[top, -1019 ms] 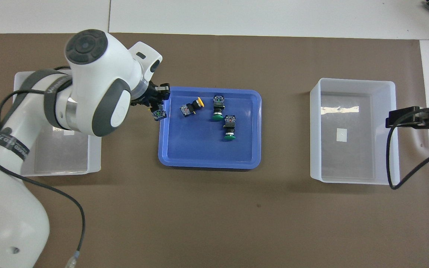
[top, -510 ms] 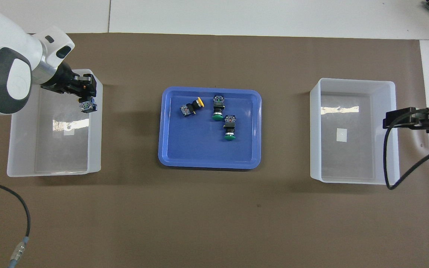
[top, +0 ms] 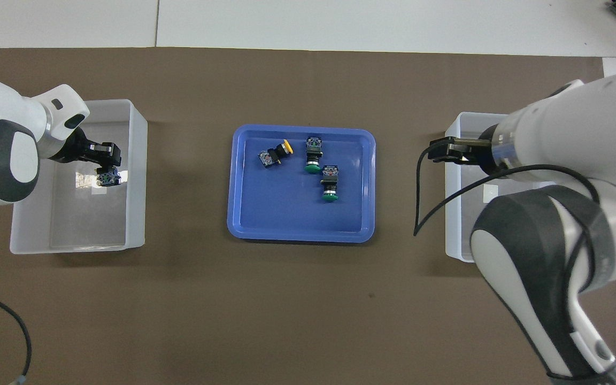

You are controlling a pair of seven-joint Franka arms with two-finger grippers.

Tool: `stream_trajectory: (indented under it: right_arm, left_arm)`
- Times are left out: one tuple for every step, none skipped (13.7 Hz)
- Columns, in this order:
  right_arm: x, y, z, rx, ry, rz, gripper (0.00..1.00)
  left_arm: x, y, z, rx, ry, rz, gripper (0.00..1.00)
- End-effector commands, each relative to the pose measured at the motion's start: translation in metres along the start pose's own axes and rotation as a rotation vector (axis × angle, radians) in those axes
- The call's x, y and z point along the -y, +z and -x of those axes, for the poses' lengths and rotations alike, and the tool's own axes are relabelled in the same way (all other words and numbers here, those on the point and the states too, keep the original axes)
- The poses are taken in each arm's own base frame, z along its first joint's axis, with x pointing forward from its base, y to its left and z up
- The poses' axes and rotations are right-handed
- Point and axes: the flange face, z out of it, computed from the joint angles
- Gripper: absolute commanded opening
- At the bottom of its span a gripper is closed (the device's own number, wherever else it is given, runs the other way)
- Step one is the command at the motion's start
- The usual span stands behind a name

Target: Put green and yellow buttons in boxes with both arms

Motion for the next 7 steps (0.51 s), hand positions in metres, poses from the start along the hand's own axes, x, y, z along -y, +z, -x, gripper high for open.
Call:
stream_trajectory:
  right_arm:
    - [0.047,0.050,-0.002,-0.015,0.050,-0.016,1.00]
    - [0.060,0.063,0.000,-0.024,0.051,-0.023,1.00]
    - [0.074,0.073,0.004,-0.029,0.035,-0.030,1.00]
    - [0.089,0.084,0.009,-0.030,0.018,-0.033,1.00]
    - [0.107,0.097,0.015,-0.038,0.019,-0.043,1.00]
    - [0.129,0.114,0.024,-0.047,0.028,-0.055,1.00]
    - [0.140,0.127,0.028,-0.065,0.026,-0.069,1.00]
  left_arm:
    - [0.004,0.017,0.016,-0.045,0.020,-0.010,0.00]
    - [0.007,0.032,0.019,-0.059,0.015,-0.016,0.00]
    - [0.009,0.043,0.021,-0.074,0.012,-0.022,0.00]
    - [0.010,0.050,0.022,-0.083,0.012,-0.026,0.00]
    - [0.011,0.058,0.022,-0.085,0.016,-0.029,0.00]
    - [0.012,0.063,0.022,-0.091,0.022,-0.031,0.00]
    - [0.014,0.071,0.024,-0.100,0.022,-0.036,0.00]
